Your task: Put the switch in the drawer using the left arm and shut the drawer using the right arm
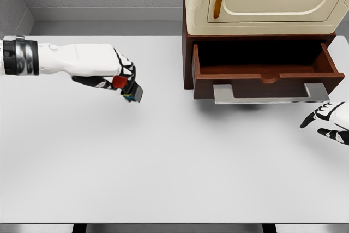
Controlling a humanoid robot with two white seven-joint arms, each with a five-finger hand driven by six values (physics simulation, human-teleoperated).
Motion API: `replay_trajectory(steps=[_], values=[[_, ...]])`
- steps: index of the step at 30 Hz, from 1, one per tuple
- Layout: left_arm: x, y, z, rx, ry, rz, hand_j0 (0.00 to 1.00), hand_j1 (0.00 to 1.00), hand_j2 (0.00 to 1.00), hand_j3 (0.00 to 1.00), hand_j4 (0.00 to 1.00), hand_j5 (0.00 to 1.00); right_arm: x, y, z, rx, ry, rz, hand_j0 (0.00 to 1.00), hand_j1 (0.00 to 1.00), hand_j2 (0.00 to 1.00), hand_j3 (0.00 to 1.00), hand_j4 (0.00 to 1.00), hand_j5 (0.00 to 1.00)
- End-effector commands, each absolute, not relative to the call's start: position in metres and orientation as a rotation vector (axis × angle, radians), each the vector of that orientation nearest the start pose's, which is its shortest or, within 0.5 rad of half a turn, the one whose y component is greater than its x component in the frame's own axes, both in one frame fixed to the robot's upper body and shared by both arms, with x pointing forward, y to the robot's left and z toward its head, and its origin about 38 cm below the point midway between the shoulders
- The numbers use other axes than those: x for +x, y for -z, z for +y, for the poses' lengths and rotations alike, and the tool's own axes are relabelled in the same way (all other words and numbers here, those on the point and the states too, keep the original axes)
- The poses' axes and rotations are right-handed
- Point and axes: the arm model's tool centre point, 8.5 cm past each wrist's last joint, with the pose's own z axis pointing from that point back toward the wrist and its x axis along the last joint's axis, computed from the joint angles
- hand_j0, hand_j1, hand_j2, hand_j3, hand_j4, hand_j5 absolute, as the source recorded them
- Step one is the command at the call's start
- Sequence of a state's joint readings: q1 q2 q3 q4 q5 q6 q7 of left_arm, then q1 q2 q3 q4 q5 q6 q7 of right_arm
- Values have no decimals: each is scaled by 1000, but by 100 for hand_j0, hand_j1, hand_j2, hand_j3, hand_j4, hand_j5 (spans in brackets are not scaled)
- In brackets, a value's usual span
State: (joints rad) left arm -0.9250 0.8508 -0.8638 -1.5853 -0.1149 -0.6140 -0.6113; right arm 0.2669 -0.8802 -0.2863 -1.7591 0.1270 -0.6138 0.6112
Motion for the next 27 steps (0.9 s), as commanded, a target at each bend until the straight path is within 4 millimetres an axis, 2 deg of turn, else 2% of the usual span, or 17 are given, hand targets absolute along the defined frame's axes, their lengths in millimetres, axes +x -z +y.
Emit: replay_trajectory(steps=[1, 4, 6, 10, 17, 20, 24, 27], values=[[430, -285, 225, -183, -2850, 2054, 32, 32, 32, 32, 32, 32, 288, -213, -422, -371, -1654, -1472, 58, 58, 58, 58, 58, 58], [436, -289, 221, -182, -2832, 2084, 32, 32, 32, 32, 32, 32, 288, -213, -421, -369, -1654, -1472, 58, 58, 58, 58, 58, 58], [438, -301, 222, -216, -2787, 2127, 32, 32, 32, 32, 32, 32, 288, -214, -422, -372, -1654, -1473, 58, 58, 58, 58, 58, 58], [437, -312, 217, -189, -2727, 2183, 32, 32, 32, 32, 32, 32, 289, -214, -422, -372, -1653, -1476, 58, 58, 58, 58, 58, 58], [438, -342, 213, -207, -2648, 2221, 32, 32, 32, 32, 32, 32, 289, -215, -422, -373, -1653, -1477, 59, 59, 59, 59, 59, 59], [439, -344, 205, -184, -2623, 2231, 32, 32, 32, 32, 32, 32, 290, -216, -422, -376, -1655, -1478, 59, 59, 59, 59, 59, 59], [440, -340, 179, -108, -2570, 2252, 32, 32, 32, 32, 32, 32, 290, -216, -422, -376, -1655, -1478, 59, 59, 59, 59, 59, 59], [440, -352, 168, -107, -2529, 2247, 32, 32, 32, 32, 32, 32, 290, -215, -422, -376, -1654, -1479, 60, 60, 60, 60, 60, 60]])
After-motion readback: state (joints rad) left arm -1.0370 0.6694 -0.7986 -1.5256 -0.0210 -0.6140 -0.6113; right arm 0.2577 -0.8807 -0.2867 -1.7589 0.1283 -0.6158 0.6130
